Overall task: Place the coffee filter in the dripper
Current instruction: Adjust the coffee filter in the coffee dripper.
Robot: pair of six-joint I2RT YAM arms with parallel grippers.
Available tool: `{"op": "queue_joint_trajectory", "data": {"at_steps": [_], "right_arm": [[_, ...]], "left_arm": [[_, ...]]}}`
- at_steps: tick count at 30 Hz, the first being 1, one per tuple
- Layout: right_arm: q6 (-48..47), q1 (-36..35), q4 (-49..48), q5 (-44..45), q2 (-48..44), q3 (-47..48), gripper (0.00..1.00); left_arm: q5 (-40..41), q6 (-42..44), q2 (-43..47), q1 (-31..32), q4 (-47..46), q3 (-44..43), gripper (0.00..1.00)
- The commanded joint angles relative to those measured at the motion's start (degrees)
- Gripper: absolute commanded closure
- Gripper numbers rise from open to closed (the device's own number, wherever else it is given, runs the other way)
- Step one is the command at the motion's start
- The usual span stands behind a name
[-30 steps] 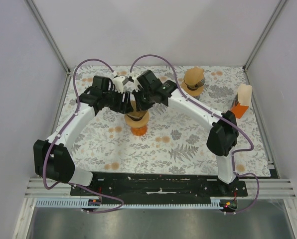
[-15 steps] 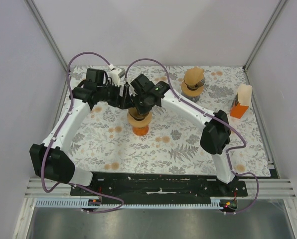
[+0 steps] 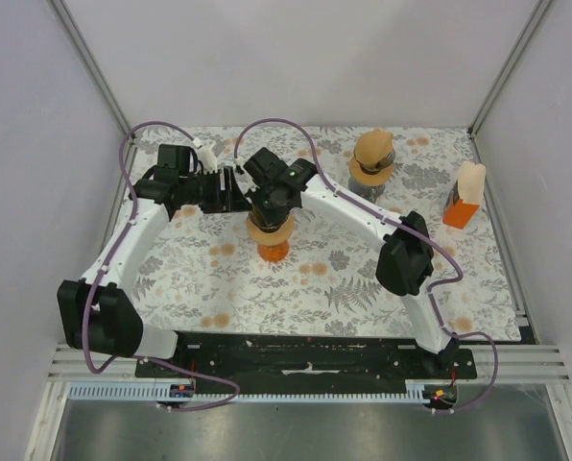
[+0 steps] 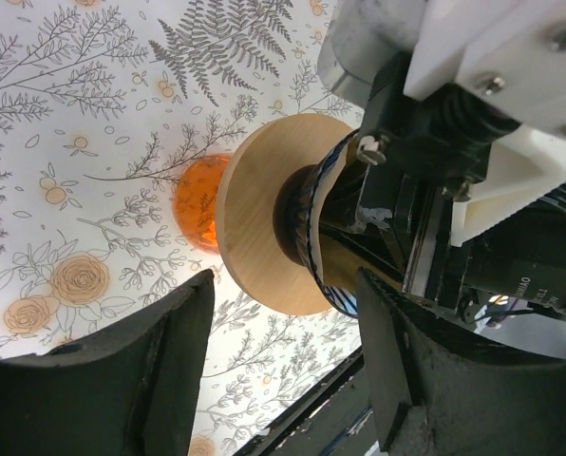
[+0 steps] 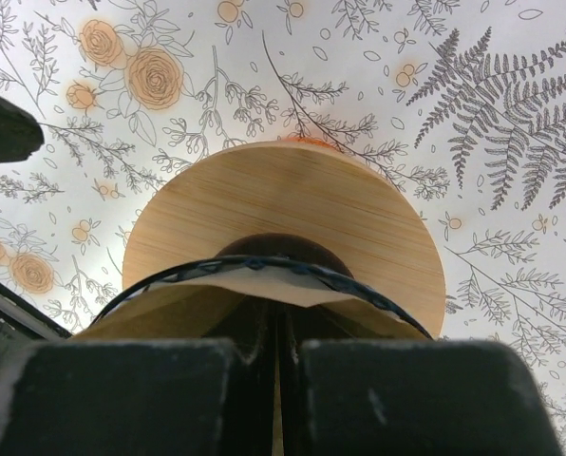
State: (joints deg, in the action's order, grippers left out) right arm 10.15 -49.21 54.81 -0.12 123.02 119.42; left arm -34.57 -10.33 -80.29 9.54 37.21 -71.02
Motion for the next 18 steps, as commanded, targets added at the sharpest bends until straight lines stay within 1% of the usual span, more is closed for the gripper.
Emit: {"op": "queue_joint_trajectory", "data": {"at_steps": [1,5,8,12,18], "right_arm": [[-0.8,-0.6,2.5,1.2,3.2,2.5,1.0],[-0.7,-0.8,3.6,1.1,5.6,2.8,1.0],[-1.0,-1.2,5.0,2.5,7.3,3.7,1.0],[-1.6,-1.8,7.1,3.0,9.6,4.5,1.0],[-1.5,-1.8,6.9,1.4,10.3,3.7,1.0]], "left_arm": [[-3.3,-7.9,1.2,0.2,-6.4,0.8,0.33],[-2.3,-9.8,1.3,0.5,-7.7,3.8,0.39],[-2.6,-11.5,1.3,0.7,-9.3,5.2,0.4],[-2.8,-12.2,0.8,0.6,-9.4,3.7,0.4],[-2.8,-13.0,0.3,-0.1,-8.4,1.5,0.4]]}}
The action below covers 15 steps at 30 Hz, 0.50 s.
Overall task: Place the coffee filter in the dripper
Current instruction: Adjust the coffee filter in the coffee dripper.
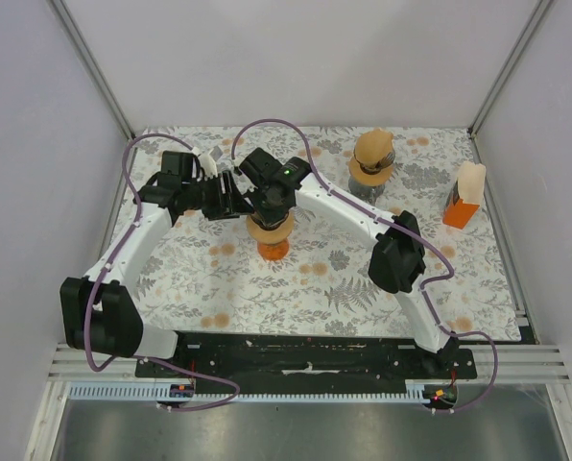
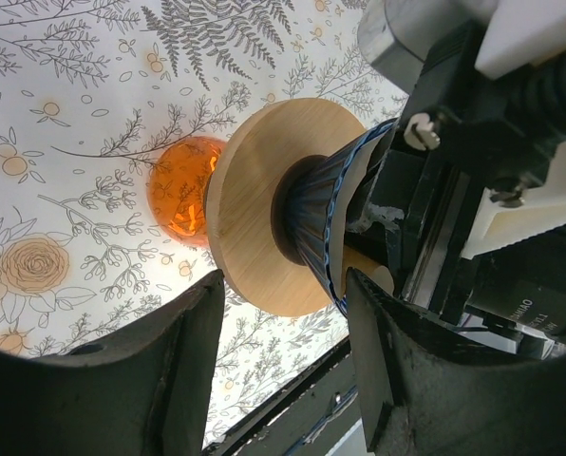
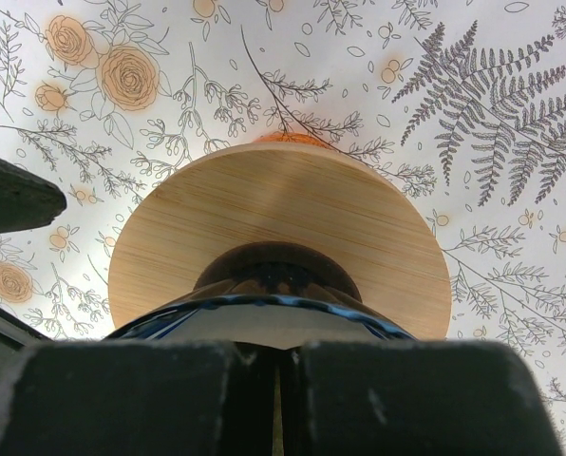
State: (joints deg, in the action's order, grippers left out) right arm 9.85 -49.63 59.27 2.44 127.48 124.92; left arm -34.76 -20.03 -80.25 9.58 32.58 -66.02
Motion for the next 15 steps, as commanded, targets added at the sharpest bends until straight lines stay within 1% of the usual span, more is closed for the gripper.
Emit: {"op": "queue_joint_trajectory", "data": {"at_steps": [1,4,6,9,15], "right_arm": [[-1.2,-1.4,2.5,-1.4,5.7,-1.7,1.0],[-1.4,-1.4,2.0,-2.3,5.3,-1.8,1.0],[-1.4,-1.3,1.3,-4.4,4.5,-1.9,1.0],[-1.1,-1.3,0.1,-4.3,3.0,-1.8,1.0],[-1.3,-1.3,-1.0,-4.3,1.5,-0.6,1.0]], "left_arm": [[-3.1,-3.5,0.1,-0.4,-3.8,-3.8,0.39],[-3.8,-4.0,-0.3,-0.4,-3.7,-5.2,0.38],[-3.6,-4.0,-0.6,-0.7,-3.4,-6.4,0.37],[-2.7,-4.1,-1.1,-1.6,-3.1,-7.5,0.37],[-3.9,-5.7,-1.8,-1.4,-5.5,-4.2,0.39]]}}
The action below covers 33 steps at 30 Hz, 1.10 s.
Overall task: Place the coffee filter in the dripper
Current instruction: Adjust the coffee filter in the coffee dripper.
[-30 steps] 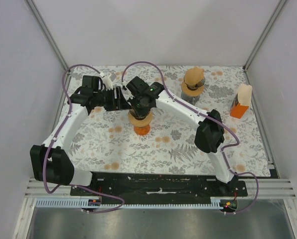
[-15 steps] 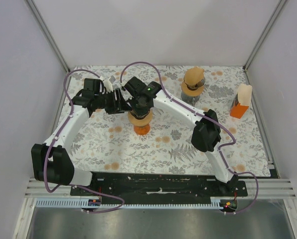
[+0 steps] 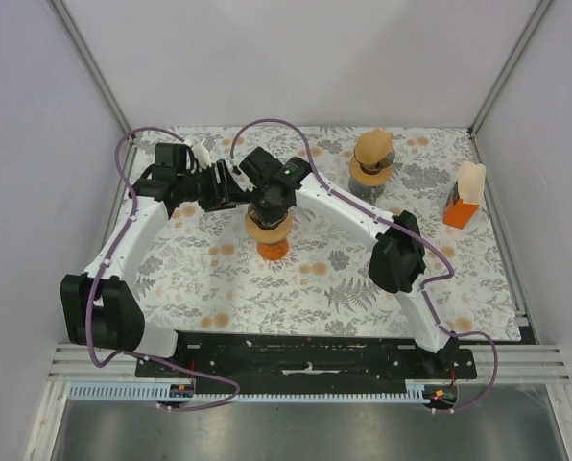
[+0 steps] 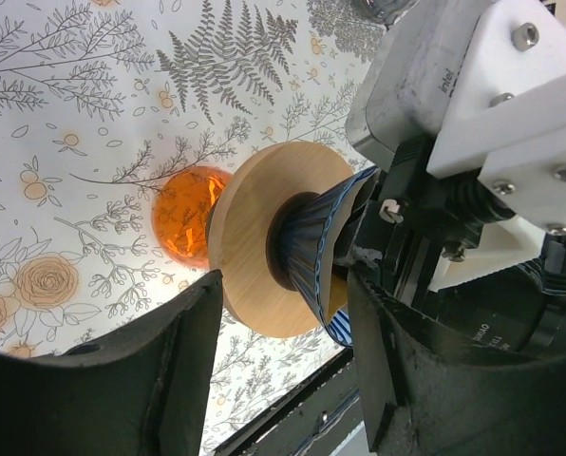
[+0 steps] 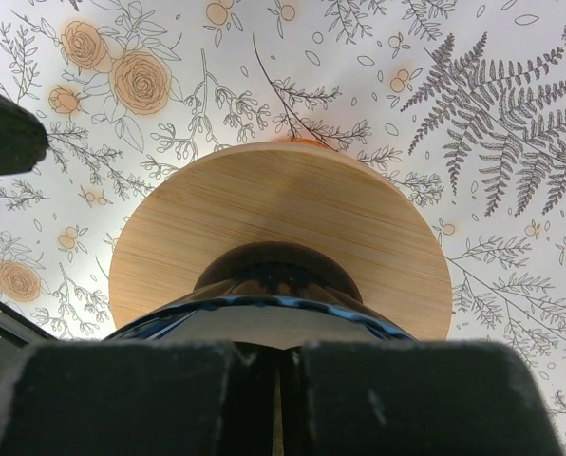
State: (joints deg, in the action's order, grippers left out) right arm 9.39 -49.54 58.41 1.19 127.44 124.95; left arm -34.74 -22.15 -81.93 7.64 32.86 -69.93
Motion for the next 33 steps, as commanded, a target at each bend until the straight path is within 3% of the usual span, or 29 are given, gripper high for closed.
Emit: {"op": "queue_joint_trajectory", "data": {"at_steps": [1,9,19,33], "right_arm": [[-0.9,-1.4,-0.3,-2.9,1.2,-0.4,1.0],[-2.0,-1.4,-1.0,-2.1,-0.7,1.6,1.0],[-2.3,-1.1,-2.8,0.3,-5.3,2.5,1.0],[-5.1,1.5,-4.4,-0.8,-13.8,0.1,1.0]], "left_arm": [[-4.1,-3.8,0.1,0.6,-6.1,0.5,0.4],[-5.6,-4.6,1.5,1.0,-8.1,5.9,0.48],[-4.0,-2.5,2.2,0.9,-7.0,6.3,0.75],[-2.2,0.6,2.5,0.9,-4.6,3.6,0.8]]}}
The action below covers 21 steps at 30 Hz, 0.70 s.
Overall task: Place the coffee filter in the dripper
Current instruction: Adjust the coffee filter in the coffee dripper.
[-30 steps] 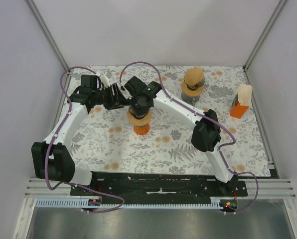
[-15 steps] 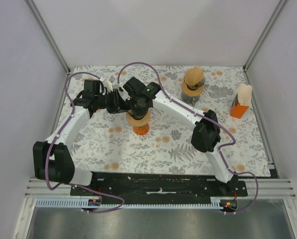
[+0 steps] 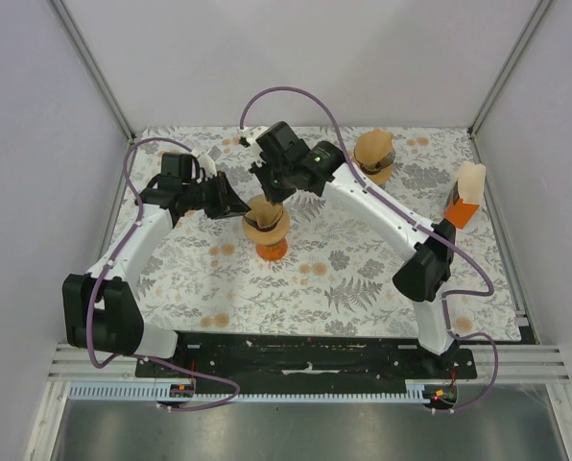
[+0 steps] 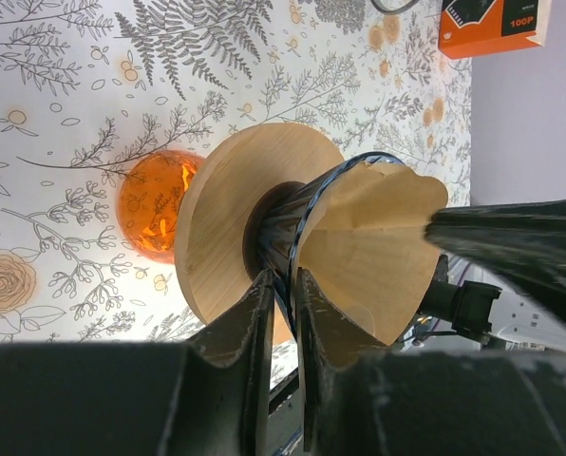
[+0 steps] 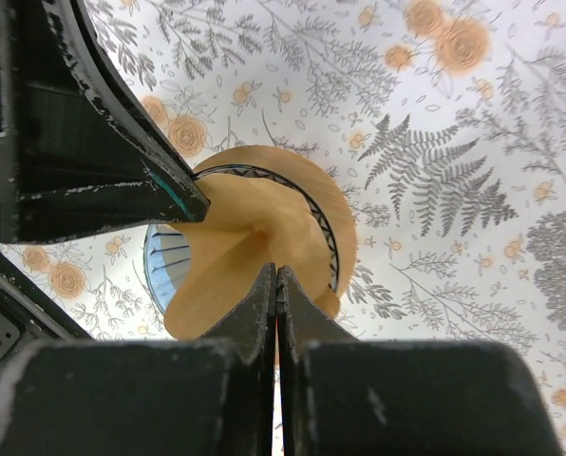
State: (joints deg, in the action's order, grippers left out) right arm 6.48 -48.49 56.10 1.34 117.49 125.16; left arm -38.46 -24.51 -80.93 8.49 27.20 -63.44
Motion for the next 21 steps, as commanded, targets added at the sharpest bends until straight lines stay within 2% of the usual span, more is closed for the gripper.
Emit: {"op": "queue_joint_trajectory", "data": {"at_steps": [1,6,14,21], "right_arm": [[-2.3,0.5,-2.1,-1.2,-4.6,0.0,1.0],[-2.2,1.6,-4.1,-4.1,-8.1,-1.9,1.0],[-1.2,4.6,-6.6,-5.5,-12.4,-6.4,1.0],[-0.7,5.5,-7.3,-6.2,-14.4,-7.6,0.92]], "left_arm": [[1.6,3.2,1.6,0.1,1.3,-3.4,0.8],[0.8,4.0,1.5,0.1,1.7,-4.8,0.75],[-1.0,4.5,1.9,0.1,1.7,-5.0,0.56],[0.0,7.2,1.1,0.0,4.4,-9.4,0.37]]}}
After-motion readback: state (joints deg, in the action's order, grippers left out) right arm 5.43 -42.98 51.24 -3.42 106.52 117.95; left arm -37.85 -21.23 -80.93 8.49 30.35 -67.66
